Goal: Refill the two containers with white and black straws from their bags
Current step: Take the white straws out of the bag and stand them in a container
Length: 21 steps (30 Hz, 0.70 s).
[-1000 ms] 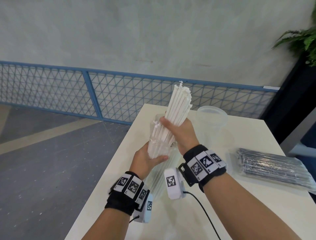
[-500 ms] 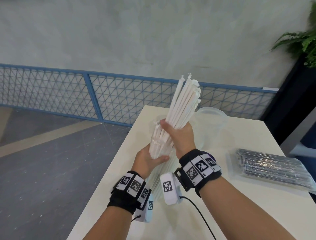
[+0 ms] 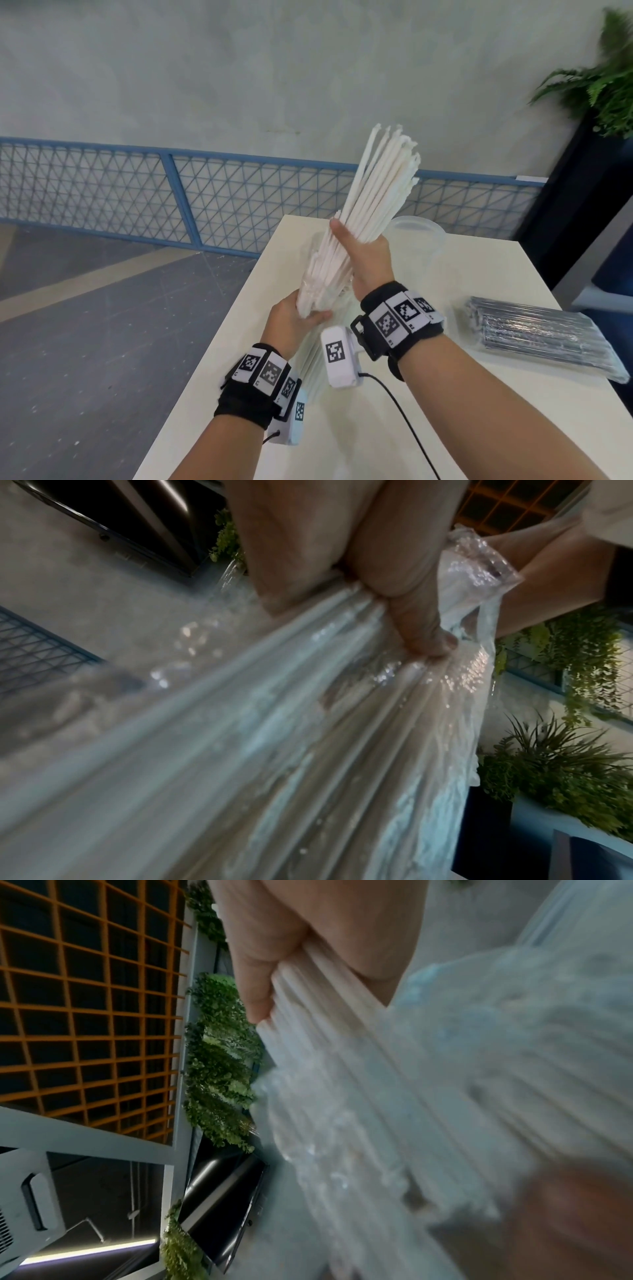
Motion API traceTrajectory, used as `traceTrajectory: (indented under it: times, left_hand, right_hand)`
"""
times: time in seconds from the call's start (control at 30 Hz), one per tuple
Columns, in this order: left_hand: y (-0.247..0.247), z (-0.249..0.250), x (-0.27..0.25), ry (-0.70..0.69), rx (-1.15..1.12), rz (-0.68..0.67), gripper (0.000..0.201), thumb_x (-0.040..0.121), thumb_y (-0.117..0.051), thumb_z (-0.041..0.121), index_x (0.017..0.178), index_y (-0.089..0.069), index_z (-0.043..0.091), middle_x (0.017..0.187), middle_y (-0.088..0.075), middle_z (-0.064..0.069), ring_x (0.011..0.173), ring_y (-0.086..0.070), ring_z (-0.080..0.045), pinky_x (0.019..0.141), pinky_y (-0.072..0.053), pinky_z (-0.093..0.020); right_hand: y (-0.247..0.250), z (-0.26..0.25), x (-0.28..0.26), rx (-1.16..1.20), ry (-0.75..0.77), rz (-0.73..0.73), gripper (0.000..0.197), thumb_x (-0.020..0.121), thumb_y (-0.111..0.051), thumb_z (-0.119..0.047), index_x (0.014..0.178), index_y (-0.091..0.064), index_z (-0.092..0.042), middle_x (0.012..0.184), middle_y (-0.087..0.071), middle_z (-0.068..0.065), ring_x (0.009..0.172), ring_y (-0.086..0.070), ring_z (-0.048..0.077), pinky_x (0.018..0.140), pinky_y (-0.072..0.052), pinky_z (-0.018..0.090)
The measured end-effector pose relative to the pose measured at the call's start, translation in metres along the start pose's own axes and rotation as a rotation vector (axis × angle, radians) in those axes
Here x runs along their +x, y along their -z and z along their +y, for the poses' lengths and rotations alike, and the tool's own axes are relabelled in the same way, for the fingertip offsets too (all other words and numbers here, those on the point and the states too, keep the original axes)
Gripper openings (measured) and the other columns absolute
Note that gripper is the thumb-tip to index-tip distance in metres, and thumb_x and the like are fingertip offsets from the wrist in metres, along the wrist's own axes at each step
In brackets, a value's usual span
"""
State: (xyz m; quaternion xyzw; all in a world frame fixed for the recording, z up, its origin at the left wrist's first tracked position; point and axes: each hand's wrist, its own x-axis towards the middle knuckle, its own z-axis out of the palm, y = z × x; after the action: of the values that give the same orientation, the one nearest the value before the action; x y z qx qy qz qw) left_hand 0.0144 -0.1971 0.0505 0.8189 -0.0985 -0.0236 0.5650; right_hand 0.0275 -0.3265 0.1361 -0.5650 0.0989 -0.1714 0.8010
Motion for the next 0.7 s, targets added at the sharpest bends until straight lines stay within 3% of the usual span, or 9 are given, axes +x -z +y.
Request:
traceTrajectory:
  times: [0.07,0.17,0.3,0.43,0.5,0.57,0.7]
  left_hand:
    - [0.001,0.0,0.0,-0.009,-0.001,0.001,0.024,0.077,-0.075,0.022,0.097,-0.062,0.016,0.083,-0.066,0.007,0.081,-0.063,-0.011,0.066,-0.045,-0.011]
    - [0.002,0.001,-0.001,-0.036,-0.022,-0.003,0.033,0.078,-0.073,0.019,0.109,-0.061,0.014,0.092,-0.065,0.008,0.084,-0.06,-0.001,0.067,-0.043,-0.001]
    - [0.004,0.0,-0.001,-0.023,0.008,-0.025,0.023,0.081,-0.071,0.017,0.101,-0.062,0.012,0.084,-0.064,0.008,0.078,-0.059,-0.005,0.063,-0.042,-0.001]
    - [0.009,-0.003,-0.001,0.008,0.015,-0.003,0.013,0.084,-0.066,0.014,0.094,-0.062,0.007,0.078,-0.062,0.005,0.072,-0.056,-0.007,0.058,-0.039,-0.001]
    - [0.011,-0.008,0.002,0.027,0.006,0.029,0.02,0.086,-0.065,0.016,0.101,-0.064,0.003,0.088,-0.065,-0.003,0.081,-0.059,-0.017,0.063,-0.041,-0.006]
    - [0.014,-0.014,0.005,0.054,-0.022,0.059,0.021,0.087,-0.063,0.015,0.104,-0.065,0.002,0.094,-0.065,-0.006,0.089,-0.059,-0.021,0.074,-0.042,-0.02]
    - [0.013,-0.018,0.006,0.073,-0.035,0.081,0.02,0.088,-0.062,0.014,0.105,-0.065,0.003,0.099,-0.067,-0.008,0.098,-0.061,-0.025,0.089,-0.045,-0.032]
  right_hand:
    - [0.001,0.011,-0.006,-0.024,-0.028,-0.038,0.027,0.07,-0.079,-0.013,0.093,-0.065,-0.015,0.094,-0.069,0.004,0.094,-0.066,0.021,0.082,-0.054,0.033]
    - [0.001,0.018,-0.011,-0.086,-0.054,-0.062,0.028,0.068,-0.079,-0.006,0.091,-0.065,-0.011,0.092,-0.069,0.006,0.092,-0.066,0.023,0.079,-0.055,0.032]
    - [0.0,0.013,-0.01,0.004,-0.056,-0.015,0.029,0.072,-0.076,-0.009,0.099,-0.065,-0.005,0.094,-0.069,0.01,0.09,-0.067,0.025,0.077,-0.055,0.033]
    - [0.004,-0.009,0.003,0.106,-0.05,0.045,0.007,0.076,-0.071,-0.006,0.076,-0.064,-0.009,0.079,-0.066,0.007,0.071,-0.064,0.019,0.064,-0.054,0.028]
    - [0.008,-0.018,0.011,0.123,-0.043,0.084,0.012,0.075,-0.067,-0.003,0.066,-0.059,-0.007,0.073,-0.061,0.009,0.064,-0.059,0.018,0.056,-0.05,0.024]
    - [0.011,-0.022,0.016,0.164,-0.061,0.102,0.013,0.076,-0.065,-0.002,0.065,-0.059,-0.007,0.073,-0.061,0.01,0.065,-0.058,0.019,0.058,-0.049,0.025]
    - [0.018,-0.021,0.019,0.162,-0.082,0.104,0.016,0.079,-0.063,-0.006,0.064,-0.058,-0.008,0.067,-0.059,0.005,0.061,-0.056,0.018,0.054,-0.047,0.024]
